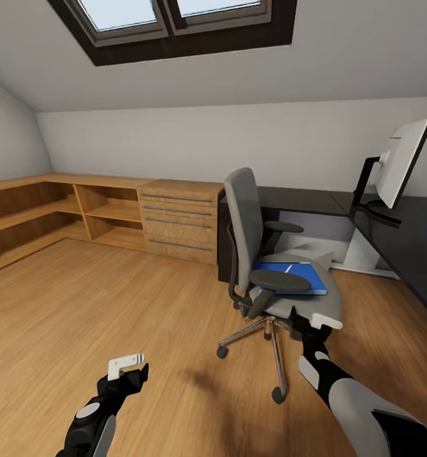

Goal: In the bedroom, organize the workspace by keeping the computer under the desk, ensuring the monitor is on the desk, placing the keyboard on the desk next to the monitor, placing the mouse on the desk next to the keyboard, moving the folder from the swivel chair onto the desk next to the mouse, stacking the notebook on top of the folder with the pen on top of the notebook, and positioning the swivel chair next to the desk.

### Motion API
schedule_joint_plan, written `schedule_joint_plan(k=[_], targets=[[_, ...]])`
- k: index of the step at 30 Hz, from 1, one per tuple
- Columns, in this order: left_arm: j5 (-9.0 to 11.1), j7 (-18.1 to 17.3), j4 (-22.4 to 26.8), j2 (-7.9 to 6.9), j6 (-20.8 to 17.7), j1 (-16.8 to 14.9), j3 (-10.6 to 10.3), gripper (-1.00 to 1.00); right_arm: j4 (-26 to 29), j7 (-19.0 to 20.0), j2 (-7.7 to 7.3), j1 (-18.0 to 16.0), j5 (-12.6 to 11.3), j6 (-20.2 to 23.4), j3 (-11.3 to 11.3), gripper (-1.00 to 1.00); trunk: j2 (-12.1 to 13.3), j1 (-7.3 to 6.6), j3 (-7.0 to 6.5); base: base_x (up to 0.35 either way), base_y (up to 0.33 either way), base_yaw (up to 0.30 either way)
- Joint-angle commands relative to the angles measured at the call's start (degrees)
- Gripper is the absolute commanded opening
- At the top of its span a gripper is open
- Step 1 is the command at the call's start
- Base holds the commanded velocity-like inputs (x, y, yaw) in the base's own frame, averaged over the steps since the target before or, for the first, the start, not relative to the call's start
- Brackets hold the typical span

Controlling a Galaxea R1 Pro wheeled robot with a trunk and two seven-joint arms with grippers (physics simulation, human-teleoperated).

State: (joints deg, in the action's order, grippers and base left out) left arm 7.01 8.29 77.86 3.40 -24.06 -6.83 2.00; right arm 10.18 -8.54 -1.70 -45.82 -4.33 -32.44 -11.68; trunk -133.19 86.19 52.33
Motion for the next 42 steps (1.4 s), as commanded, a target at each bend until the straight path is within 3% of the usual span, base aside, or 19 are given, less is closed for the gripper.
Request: schedule_joint_plan(k=[1, 2, 3, 8, 17, 20, 22, 24, 26, 28, 37, 42], targets=[[0.6, 0.3, 0.1, 0.01, -0.2, 0.0, 0.0, 1.00, -0.1, 0.0, -0.13, 0.0, -0.5, -0.7, 0.2, 1.00, 0.0, -0.01, 0.06, 0.000, 0.000, 0.000], [0.6, 0.3, 0.1, 0.02, -0.2, 0.0, 0.0, 1.00, -0.1, -0.1, -0.43, 0.0, -0.8, -1.3, 0.2, 1.00, 0.0, -0.01, 0.06, 0.000, 0.000, 0.000], [0.6, 0.3, 0.1, -0.03, -0.2, 0.0, 0.0, 1.00, -0.2, -0.2, -1.61, 0.0, -2.9, -2.1, -0.2, 1.00, 0.0, -0.01, 0.06, 0.000, 0.000, 0.000], [0.5, 0.3, 0.1, -0.06, -0.2, 0.0, 0.1, 1.00, -0.2, -0.2, -3.14, 0.0, -9.7, -2.4, -0.5, 1.00, 0.0, -0.01, 0.06, 0.000, 0.000, 0.000], [0.5, 0.3, 0.1, -0.13, -0.2, 0.0, 0.3, 1.00, -0.3, -0.2, -4.85, 0.0, -13.9, -1.3, -1.3, 1.00, 0.0, -0.01, 0.06, 0.006, 0.000, 0.000], [0.5, 0.3, 0.1, -0.14, -0.2, 0.0, 0.4, 1.00, -0.3, 0.1, -6.48, 0.0, -19.2, 3.0, -1.6, 1.00, 0.0, -0.01, 0.06, 0.187, 0.000, 0.000], [0.5, 0.3, 0.1, -0.15, -0.2, 0.0, 0.4, 1.00, -0.2, 0.3, -8.35, 0.0, -24.4, 6.8, -1.7, 1.00, 0.0, -0.01, 0.06, 0.190, 0.000, 0.000], [0.5, 0.3, 0.1, -0.15, -0.1, 0.0, 0.5, 1.00, -0.2, 0.3, -8.91, 0.0, -26.4, 8.1, -1.8, 1.00, 0.0, -0.01, 0.06, 0.110, 0.000, 0.000], [0.5, 0.3, 0.1, -0.15, -0.1, 0.0, 0.5, 1.00, -0.1, 0.4, -9.96, 0.0, -31.2, 10.2, -1.8, 1.00, 0.0, -0.01, 0.06, 0.116, 0.000, 0.000], [0.5, 0.3, 0.1, -0.15, -0.1, 0.0, 0.5, 1.00, -0.1, 0.4, -10.41, 0.0, -33.4, 11.0, -1.8, 1.00, 0.0, -0.01, 0.06, 0.214, 0.000, 0.000], [0.5, 0.3, 0.1, -0.15, 0.0, 0.0, 0.4, 1.00, -0.1, 0.3, -11.19, 0.0, -36.6, 11.7, -1.9, 1.00, 0.0, -0.01, 0.06, 0.188, 0.000, 0.000], [0.5, 0.4, 0.1, -0.15, 0.0, 0.0, 0.3, 1.00, -0.1, 0.3, -12.35, 0.0, -40.3, 11.7, -1.9, 1.00, 0.0, -0.01, 0.06, 0.055, -0.012, 0.000]])
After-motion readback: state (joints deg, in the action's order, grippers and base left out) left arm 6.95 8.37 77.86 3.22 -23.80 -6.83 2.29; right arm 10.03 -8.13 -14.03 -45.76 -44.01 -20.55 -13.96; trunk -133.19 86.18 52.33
